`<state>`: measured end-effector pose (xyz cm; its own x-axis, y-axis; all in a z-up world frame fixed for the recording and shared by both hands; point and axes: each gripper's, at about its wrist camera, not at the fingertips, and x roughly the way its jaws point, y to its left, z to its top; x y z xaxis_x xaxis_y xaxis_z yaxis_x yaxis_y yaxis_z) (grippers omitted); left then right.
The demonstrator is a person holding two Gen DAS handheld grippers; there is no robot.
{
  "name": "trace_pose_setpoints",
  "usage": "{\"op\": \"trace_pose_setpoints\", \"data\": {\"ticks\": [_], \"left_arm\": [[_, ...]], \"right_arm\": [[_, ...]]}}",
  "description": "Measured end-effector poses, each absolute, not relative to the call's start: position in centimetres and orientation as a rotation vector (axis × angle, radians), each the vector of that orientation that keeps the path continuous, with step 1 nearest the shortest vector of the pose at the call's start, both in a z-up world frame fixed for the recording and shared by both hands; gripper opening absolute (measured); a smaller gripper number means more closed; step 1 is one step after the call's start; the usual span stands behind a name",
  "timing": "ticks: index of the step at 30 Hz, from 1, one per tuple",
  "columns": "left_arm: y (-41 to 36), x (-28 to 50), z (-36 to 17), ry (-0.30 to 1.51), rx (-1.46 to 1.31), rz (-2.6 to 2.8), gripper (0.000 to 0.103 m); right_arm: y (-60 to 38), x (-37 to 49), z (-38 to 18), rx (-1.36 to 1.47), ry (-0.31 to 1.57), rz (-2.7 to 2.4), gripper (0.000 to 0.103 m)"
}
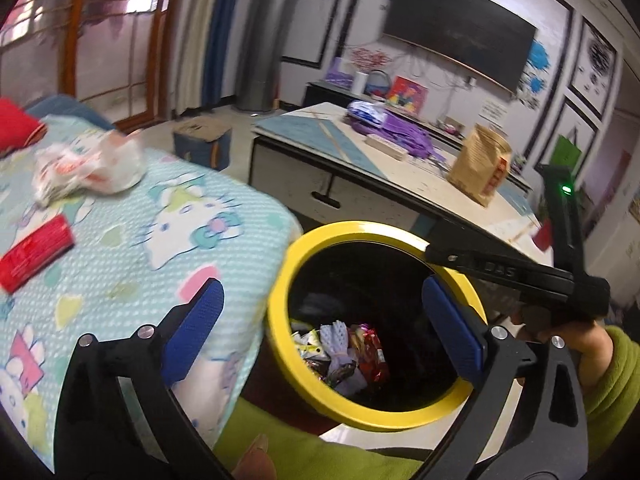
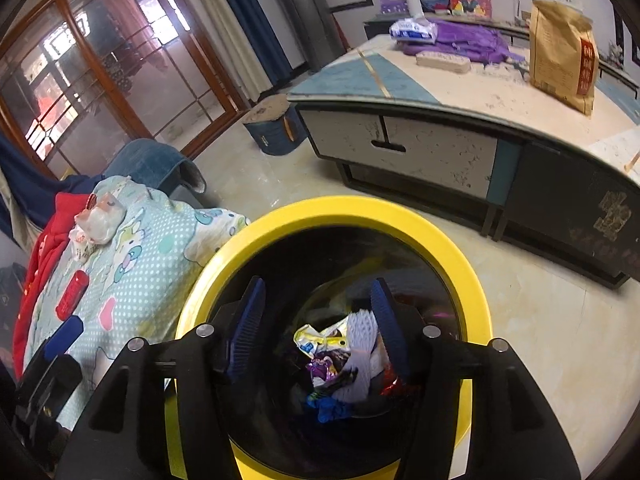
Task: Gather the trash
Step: 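Move the left tool toward the red candy tube while the right tool approaches the white plastic bag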
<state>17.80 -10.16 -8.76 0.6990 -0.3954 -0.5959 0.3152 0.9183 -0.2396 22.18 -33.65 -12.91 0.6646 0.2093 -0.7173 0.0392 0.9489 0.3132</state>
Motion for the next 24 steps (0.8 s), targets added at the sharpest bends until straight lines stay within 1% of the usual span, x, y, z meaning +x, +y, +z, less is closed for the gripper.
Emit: {"op": "trace_pose_setpoints", "data": {"ticks": [2,5,8,9,12,18,24], "left_arm": [[-9.2,17.8,-8.7,0.701,-0.144,-0.362,0.092],[-8.0,17.5,-8.5,0.694,-0.156,-0.324,0.092],[-6.8,17.1,-8.1,0.677,-0.16,-0.284,0.092],[-6.5,17.1,-7.9,0.672,-0.164,-0.273,0.092],[-5.2,16.8,-7.4,0.656,-0.184,-0.237,0.092],[-3.2,16.6,-7.0,0.637,-0.222,-0.179,0.092],[-1.0,16.7,-6.8,0.627,-0.266,-0.118,0.092]], "right_arm": [[-33.0,21.9,-12.2,0.298,0.814,0.112,0.056],[-31.9,21.4,-11.2,0.273,0.772,0.137,0.065],[-30.9,21.0,-10.2,0.239,0.737,0.157,0.068],[-30.4,20.8,-9.9,0.233,0.724,0.167,0.071],[-29.6,20.4,-9.1,0.226,0.692,0.194,0.075],[-27.4,19.5,-7.6,0.2,0.635,0.253,0.078],[-25.2,19.0,-6.9,0.159,0.631,0.306,0.079]]}}
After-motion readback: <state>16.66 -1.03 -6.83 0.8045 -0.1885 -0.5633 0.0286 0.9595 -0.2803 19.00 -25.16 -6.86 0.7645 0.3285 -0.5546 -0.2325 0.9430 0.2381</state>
